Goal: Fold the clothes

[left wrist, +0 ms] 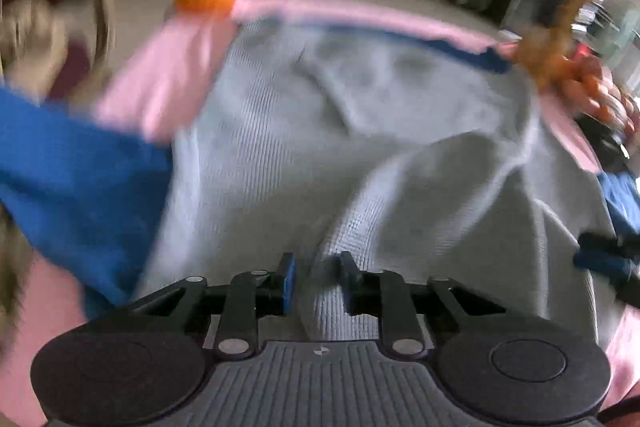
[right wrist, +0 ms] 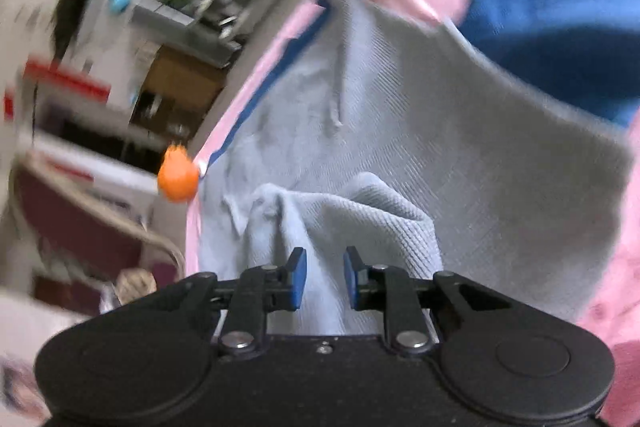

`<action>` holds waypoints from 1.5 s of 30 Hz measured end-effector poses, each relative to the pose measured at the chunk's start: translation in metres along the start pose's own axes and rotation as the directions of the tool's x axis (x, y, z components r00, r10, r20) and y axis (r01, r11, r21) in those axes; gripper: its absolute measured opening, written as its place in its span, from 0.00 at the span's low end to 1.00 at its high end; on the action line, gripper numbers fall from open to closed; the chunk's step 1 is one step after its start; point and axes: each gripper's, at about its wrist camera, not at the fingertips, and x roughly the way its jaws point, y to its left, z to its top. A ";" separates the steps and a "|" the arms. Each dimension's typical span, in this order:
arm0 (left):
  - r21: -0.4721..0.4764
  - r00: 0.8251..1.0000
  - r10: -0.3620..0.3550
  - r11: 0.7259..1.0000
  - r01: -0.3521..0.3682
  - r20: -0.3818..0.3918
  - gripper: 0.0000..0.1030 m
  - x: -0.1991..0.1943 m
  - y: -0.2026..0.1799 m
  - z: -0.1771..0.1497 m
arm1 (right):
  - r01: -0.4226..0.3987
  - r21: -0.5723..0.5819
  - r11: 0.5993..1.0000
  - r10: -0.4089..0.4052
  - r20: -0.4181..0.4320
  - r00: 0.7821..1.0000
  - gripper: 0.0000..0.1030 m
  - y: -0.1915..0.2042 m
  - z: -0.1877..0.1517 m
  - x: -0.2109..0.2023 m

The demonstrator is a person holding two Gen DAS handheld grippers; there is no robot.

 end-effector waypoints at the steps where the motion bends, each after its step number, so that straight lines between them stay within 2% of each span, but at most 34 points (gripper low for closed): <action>1: -0.025 1.000 -0.004 1.000 0.004 -0.016 0.32 0.005 0.004 0.001 | 0.035 0.014 0.999 -0.035 0.003 0.999 0.20 -0.005 0.001 0.004; 2: -0.025 1.000 -0.006 1.000 0.006 -0.010 0.32 0.004 0.006 0.001 | 0.070 0.027 0.997 -0.071 0.006 0.997 0.20 -0.011 0.002 0.009; 4: -0.022 1.000 -0.005 1.000 0.005 0.002 0.33 0.001 0.010 0.000 | 0.125 0.052 0.991 -0.126 0.010 0.992 0.06 -0.021 0.003 0.015; 5: -0.015 1.000 0.002 1.000 -0.002 0.013 0.33 -0.003 0.010 -0.002 | 0.123 0.053 0.991 -0.124 0.010 0.992 0.06 -0.022 0.003 0.015; 6: 0.006 1.000 0.007 1.000 -0.007 0.029 0.32 -0.010 0.009 -0.005 | 0.125 0.038 0.991 -0.125 0.015 0.992 0.08 -0.020 0.001 0.012; 9: 0.131 0.996 -0.008 0.991 -0.004 0.085 0.23 -0.040 -0.003 -0.022 | 0.123 -0.060 0.991 -0.122 0.022 0.992 0.24 -0.008 -0.011 -0.002; 11: 0.211 0.994 -0.053 0.977 0.031 0.099 0.23 -0.058 -0.012 -0.039 | 0.081 -0.152 0.985 -0.086 -0.027 0.996 0.25 0.005 -0.026 -0.012; 13: 0.261 0.993 -0.093 0.963 0.072 0.071 0.25 -0.061 -0.022 -0.057 | 0.068 -0.241 0.968 -0.090 -0.080 0.993 0.25 0.014 -0.044 -0.016; 14: 0.284 0.995 -0.091 0.956 0.075 0.044 0.26 -0.057 -0.027 -0.065 | 0.072 -0.286 0.955 -0.106 -0.104 0.989 0.25 0.017 -0.054 -0.015; 17: 0.329 1.000 -0.012 0.944 0.021 -0.027 0.33 -0.039 -0.035 -0.079 | 0.165 -0.360 0.918 -0.221 -0.119 0.968 0.25 0.024 -0.067 -0.001; 19: 0.313 1.000 -0.005 0.950 0.010 -0.018 0.33 -0.045 -0.032 -0.076 | 0.182 -0.355 0.917 -0.237 -0.118 0.964 0.27 0.024 -0.068 0.000; 21: 0.252 1.000 -0.010 0.968 0.006 0.017 0.33 -0.059 -0.018 -0.068 | 0.170 -0.352 0.921 -0.219 -0.107 0.970 0.31 0.029 -0.068 -0.006; 25: 0.047 0.992 -0.026 0.999 0.021 0.125 0.33 -0.101 0.032 -0.041 | 0.090 -0.349 0.933 -0.120 -0.065 0.991 0.37 0.053 -0.070 -0.027; 29: -0.149 0.963 0.015 0.988 0.026 0.270 0.40 -0.150 0.102 -0.017 | -0.016 -0.384 0.923 0.008 -0.022 1.000 0.47 0.097 -0.076 -0.046; 30: -0.191 0.952 0.035 0.981 0.025 0.304 0.41 -0.160 0.120 -0.012 | -0.043 -0.390 0.920 0.042 -0.010 0.999 0.52 0.109 -0.077 -0.048; 33: -0.284 0.918 0.116 0.959 -0.004 0.379 0.43 -0.181 0.176 -0.001 | -0.119 -0.373 0.920 0.134 0.016 0.991 0.64 0.138 -0.079 -0.047; 36: -0.349 0.885 0.189 0.937 -0.032 0.426 0.43 -0.192 0.222 0.007 | -0.155 -0.359 0.920 0.173 0.019 0.985 0.66 0.162 -0.083 -0.032; 40: -0.376 0.852 0.252 0.924 -0.071 0.459 0.46 -0.191 0.273 0.021 | -0.157 -0.343 0.926 0.161 -0.017 0.987 0.66 0.174 -0.096 -0.003; 45: -0.255 0.825 0.315 0.943 -0.215 0.470 0.49 -0.176 0.289 0.035 | -0.159 -0.343 0.926 0.142 -0.073 0.987 0.66 0.178 -0.106 0.020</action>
